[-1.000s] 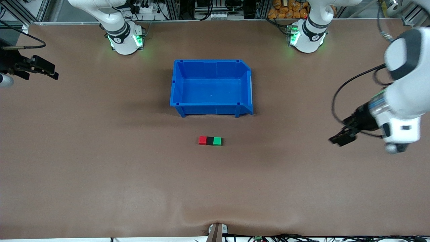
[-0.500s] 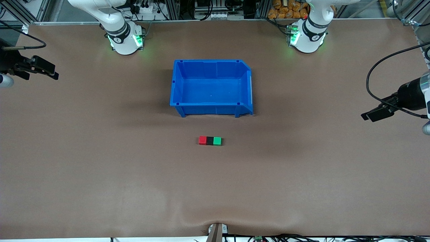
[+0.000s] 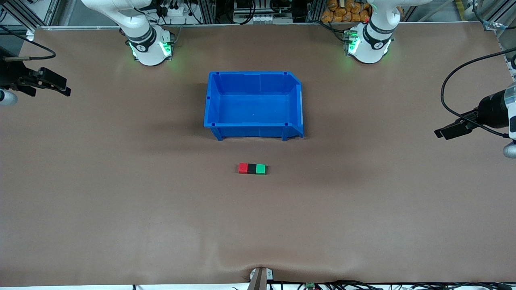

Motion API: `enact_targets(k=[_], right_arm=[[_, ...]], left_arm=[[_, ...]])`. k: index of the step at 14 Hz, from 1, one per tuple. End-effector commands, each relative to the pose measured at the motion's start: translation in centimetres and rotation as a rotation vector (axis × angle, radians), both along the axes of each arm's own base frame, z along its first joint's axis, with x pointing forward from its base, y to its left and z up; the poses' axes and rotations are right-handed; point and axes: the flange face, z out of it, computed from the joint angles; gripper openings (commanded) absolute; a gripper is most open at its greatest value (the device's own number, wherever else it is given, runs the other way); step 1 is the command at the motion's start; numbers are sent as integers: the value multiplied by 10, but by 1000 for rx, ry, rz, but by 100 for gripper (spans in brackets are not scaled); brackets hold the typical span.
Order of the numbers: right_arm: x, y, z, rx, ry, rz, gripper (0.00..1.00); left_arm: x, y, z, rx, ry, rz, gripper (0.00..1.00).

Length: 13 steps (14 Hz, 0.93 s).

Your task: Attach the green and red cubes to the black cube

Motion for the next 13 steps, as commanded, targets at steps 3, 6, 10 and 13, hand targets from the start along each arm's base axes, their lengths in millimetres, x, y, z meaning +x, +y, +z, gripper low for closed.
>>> enact_targets(k=[3,6,10,13], right_arm=[[3,-1,4,2,-5,-9,100],[3,-1,4,2,-5,-9,100],[3,0,4,2,-5,-8,100],[3,-1,3,2,-4,-9,100]], left_arm=[[-27,-9,41,21,-61,-92,100],[-37,-13,47,28,-71,-186,100],[-52,-6,51,107,-66,-362,100],[-52,-18,53,122,-73,-394,100]])
